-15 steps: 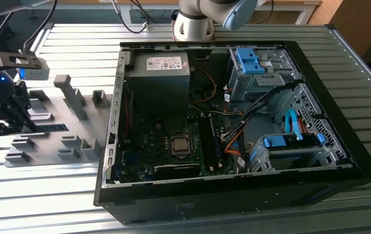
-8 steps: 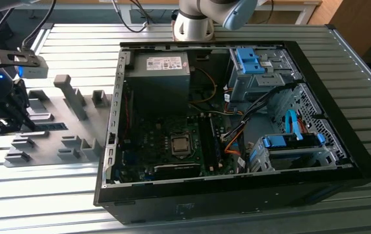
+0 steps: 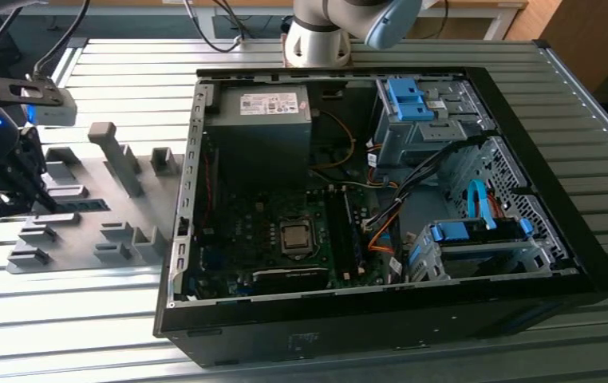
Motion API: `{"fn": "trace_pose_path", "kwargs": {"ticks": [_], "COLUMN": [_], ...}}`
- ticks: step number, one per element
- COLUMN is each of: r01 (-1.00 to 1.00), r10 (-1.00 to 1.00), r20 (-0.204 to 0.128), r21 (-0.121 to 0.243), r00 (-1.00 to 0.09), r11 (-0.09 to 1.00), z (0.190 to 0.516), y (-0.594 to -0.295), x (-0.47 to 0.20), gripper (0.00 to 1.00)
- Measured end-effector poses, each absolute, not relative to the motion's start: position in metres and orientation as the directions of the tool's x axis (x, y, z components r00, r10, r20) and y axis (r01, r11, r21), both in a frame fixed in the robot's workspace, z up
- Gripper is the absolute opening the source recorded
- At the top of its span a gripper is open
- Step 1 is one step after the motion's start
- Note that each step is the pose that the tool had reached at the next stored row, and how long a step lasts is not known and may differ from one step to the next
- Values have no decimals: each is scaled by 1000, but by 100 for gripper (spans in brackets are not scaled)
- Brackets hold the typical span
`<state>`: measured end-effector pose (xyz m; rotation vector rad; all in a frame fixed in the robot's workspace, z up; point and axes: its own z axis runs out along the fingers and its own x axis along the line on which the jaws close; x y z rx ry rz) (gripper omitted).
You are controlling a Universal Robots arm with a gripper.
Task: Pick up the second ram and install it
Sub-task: 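Pick up the second ram and move it above second insertion slot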
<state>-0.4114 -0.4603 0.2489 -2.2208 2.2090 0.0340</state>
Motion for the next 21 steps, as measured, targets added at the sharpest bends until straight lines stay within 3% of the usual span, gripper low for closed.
{"fn": "trace_pose_path", "kwargs": {"ticks": [21], "r01": [-1000], "r10": [-1000], "r20": [-22], "r21": [9], "r00": [5], "r11": [-5], "z": [260], "y": [-460], "x": [-411], "gripper": [14]}}
